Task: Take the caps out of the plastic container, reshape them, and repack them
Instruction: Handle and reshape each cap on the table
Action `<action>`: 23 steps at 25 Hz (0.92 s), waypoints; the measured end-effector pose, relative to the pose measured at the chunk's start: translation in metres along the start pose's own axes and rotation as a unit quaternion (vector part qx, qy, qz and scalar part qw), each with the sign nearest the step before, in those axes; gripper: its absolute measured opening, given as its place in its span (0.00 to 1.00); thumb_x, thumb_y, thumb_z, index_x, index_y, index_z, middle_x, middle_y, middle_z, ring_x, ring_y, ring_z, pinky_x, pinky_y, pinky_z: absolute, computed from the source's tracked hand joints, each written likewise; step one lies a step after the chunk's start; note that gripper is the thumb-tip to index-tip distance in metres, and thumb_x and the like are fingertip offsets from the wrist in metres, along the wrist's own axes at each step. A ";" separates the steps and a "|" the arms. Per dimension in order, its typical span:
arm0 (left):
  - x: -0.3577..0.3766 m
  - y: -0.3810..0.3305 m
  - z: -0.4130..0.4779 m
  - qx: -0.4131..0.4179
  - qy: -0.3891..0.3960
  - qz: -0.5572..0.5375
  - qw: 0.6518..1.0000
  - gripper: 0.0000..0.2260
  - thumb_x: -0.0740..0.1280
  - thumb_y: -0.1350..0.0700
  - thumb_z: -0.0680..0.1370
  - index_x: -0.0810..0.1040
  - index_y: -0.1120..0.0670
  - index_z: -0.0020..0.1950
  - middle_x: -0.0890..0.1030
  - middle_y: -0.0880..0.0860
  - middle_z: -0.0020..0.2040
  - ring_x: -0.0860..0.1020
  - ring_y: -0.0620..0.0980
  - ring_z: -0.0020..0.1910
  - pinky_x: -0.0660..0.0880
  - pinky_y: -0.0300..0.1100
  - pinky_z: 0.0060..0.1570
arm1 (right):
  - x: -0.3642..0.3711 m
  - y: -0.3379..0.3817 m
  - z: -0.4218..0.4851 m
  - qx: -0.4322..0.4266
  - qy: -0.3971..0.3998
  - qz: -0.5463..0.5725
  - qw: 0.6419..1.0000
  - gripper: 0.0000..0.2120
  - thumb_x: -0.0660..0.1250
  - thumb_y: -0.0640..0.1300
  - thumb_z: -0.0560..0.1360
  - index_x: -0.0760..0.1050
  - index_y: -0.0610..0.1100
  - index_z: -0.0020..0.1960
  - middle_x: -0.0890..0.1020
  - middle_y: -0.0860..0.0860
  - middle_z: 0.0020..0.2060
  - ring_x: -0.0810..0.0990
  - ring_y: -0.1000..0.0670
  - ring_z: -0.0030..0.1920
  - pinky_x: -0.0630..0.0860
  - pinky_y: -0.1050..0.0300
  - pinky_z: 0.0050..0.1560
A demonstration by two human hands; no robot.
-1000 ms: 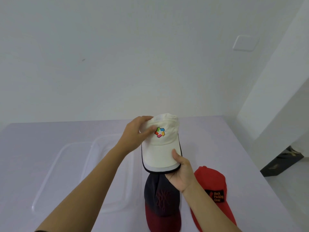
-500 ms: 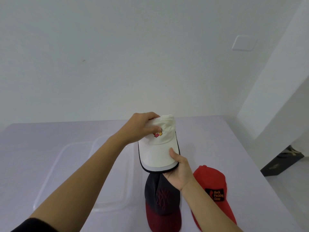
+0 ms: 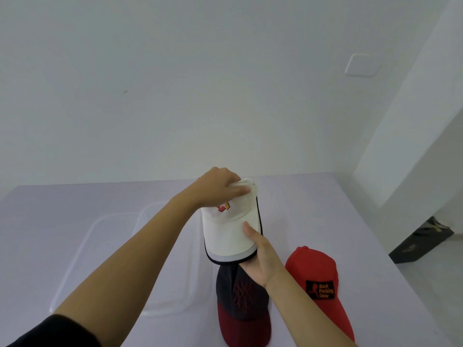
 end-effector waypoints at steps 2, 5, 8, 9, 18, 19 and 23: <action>-0.002 0.000 0.000 -0.014 0.017 -0.020 1.000 0.21 0.63 0.45 0.78 0.66 0.56 0.30 0.69 0.51 0.27 0.69 0.47 0.27 0.63 0.38 0.29 | 0.001 0.000 -0.001 -0.005 0.001 -0.013 1.000 0.36 0.80 0.48 0.60 0.74 0.43 0.65 0.79 0.43 0.61 0.78 0.44 0.61 0.79 0.51 0.55; -0.002 -0.002 -0.001 -0.001 0.011 -0.016 1.000 0.14 0.67 0.47 0.76 0.71 0.56 0.41 0.75 0.51 0.35 0.74 0.49 0.33 0.68 0.39 0.32 | -0.003 0.005 0.000 -0.018 -0.015 -0.020 1.000 0.31 0.74 0.47 0.66 0.72 0.43 0.67 0.79 0.43 0.62 0.78 0.44 0.62 0.79 0.52 0.56; -0.006 -0.002 -0.002 0.014 -0.038 -0.071 0.997 0.08 0.66 0.49 0.77 0.73 0.51 0.51 0.79 0.49 0.38 0.77 0.49 0.35 0.73 0.40 0.36 | -0.005 0.007 0.001 -0.023 -0.025 -0.030 0.999 0.27 0.71 0.46 0.69 0.71 0.43 0.67 0.79 0.44 0.61 0.78 0.45 0.61 0.79 0.51 0.56; -0.007 -0.001 -0.002 0.014 -0.044 -0.049 0.998 0.07 0.64 0.49 0.78 0.75 0.52 0.50 0.79 0.50 0.39 0.77 0.50 0.36 0.73 0.42 0.37 | -0.006 0.008 0.002 -0.027 -0.026 -0.039 0.999 0.27 0.71 0.46 0.69 0.71 0.44 0.67 0.79 0.44 0.61 0.78 0.45 0.61 0.78 0.51 0.57; 0.001 0.008 -0.012 -0.029 0.053 -0.055 0.997 0.18 0.65 0.45 0.77 0.71 0.55 0.32 0.72 0.49 0.31 0.71 0.46 0.30 0.67 0.37 0.32 | -0.002 0.006 -0.003 -0.059 -0.013 -0.110 0.992 0.25 0.70 0.44 0.70 0.71 0.47 0.67 0.80 0.47 0.61 0.78 0.47 0.61 0.76 0.51 0.58; 0.002 0.009 -0.014 -0.033 0.064 -0.086 0.994 0.16 0.64 0.45 0.77 0.73 0.54 0.34 0.74 0.49 0.32 0.73 0.47 0.33 0.68 0.37 0.34 | -0.002 0.007 -0.003 -0.059 -0.013 -0.116 0.991 0.26 0.71 0.44 0.70 0.72 0.47 0.66 0.80 0.47 0.61 0.79 0.47 0.61 0.77 0.51 0.58; 0.004 0.013 -0.012 -0.055 0.056 -0.041 0.996 0.13 0.61 0.43 0.78 0.72 0.52 0.48 0.74 0.47 0.40 0.74 0.49 0.42 0.68 0.39 0.37 | 0.000 0.007 -0.005 -0.065 -0.014 -0.168 0.984 0.24 0.71 0.44 0.70 0.73 0.48 0.65 0.82 0.48 0.58 0.80 0.48 0.59 0.78 0.54 0.55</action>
Point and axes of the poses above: each hand's wrist, its own z-axis towards the middle knuckle, its own x-axis out of the palm, y = z × x, the point moved 8 cm from there along z, towards the middle knuckle
